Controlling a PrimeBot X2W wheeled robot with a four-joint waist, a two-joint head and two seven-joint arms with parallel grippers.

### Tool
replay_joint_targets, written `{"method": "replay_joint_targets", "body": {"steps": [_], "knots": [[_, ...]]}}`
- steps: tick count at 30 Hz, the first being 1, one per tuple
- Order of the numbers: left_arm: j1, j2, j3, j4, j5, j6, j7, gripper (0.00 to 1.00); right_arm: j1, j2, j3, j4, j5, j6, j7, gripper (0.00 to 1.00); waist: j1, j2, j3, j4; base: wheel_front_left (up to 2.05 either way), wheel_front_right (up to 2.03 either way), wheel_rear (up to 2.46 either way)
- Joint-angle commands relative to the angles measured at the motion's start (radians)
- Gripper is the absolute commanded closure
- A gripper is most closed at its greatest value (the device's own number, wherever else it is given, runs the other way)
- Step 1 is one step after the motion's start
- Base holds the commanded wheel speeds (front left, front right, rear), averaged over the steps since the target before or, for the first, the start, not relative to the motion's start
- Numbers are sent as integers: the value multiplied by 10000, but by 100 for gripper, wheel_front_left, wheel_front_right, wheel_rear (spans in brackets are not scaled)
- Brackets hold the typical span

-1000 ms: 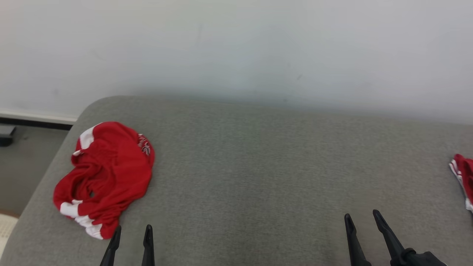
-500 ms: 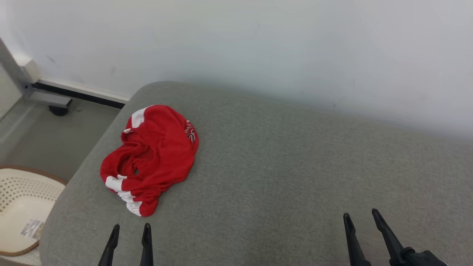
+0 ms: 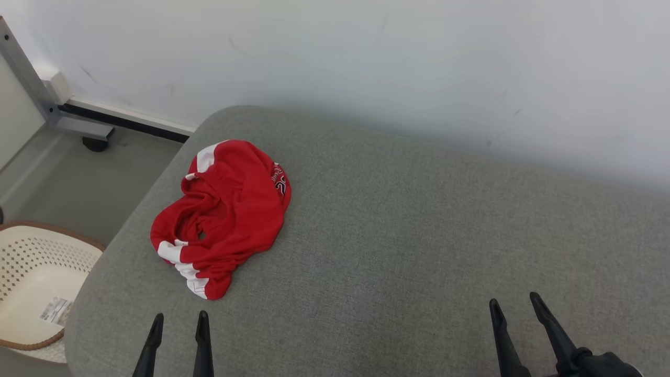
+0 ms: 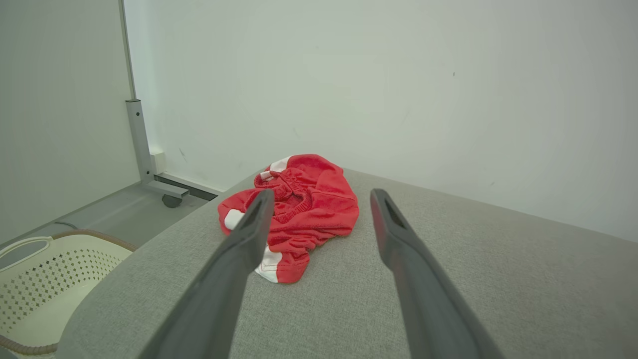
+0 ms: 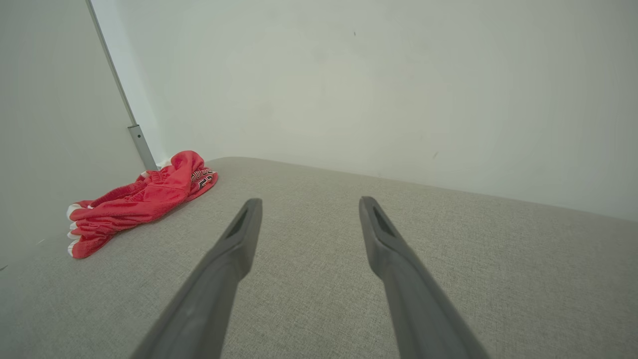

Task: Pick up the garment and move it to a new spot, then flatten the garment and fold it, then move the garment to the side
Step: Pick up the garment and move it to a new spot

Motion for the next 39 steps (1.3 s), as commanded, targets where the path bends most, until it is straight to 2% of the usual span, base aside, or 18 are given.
{"method": "replay_joint_targets", "body": {"steps": [1, 10, 18, 22, 27, 35, 39], "knots": [[-115, 0, 25, -22, -87, 32, -51, 0, -131, -85, -6, -20, -11, -7, -43, 0, 1, -1, 155, -38, 0, 0, 0], [-2043, 0, 242, 710, -150, -210, -51, 0, -695, -713, 206, -114, -120, -7, -43, 0, 1, -1, 1463, -176, 0, 0, 0], [-4288, -1, 564, 2587, -385, -689, -50, 0, -1627, -1474, 385, -226, -161, -7, -43, 0, 1, -1, 2823, -595, 0, 0, 0], [-5604, 79, 709, 3861, -413, -1043, -50, 0, -2027, -1768, 397, -250, -175, -7, -43, 0, 1, -1, 3402, -786, 0, 0, 0], [-7085, 185, 953, 5752, -638, -1221, -51, 0, -2355, -1974, 349, -262, -170, -7, -43, 0, 1, -1, 3953, -997, 0, 0, 0], [-9031, 374, 1025, 8463, -771, -1042, 296, 0, -2773, -2182, 338, -360, -207, -7, -43, 0, 1, -1, 4722, -1208, 0, 0, 0], [-9651, 520, 899, 9504, -707, -1023, 992, 0, -3009, -2234, 381, -315, -210, -7, -23, 0, 1, -1, 4994, -1272, 0, 0, 0]]}}
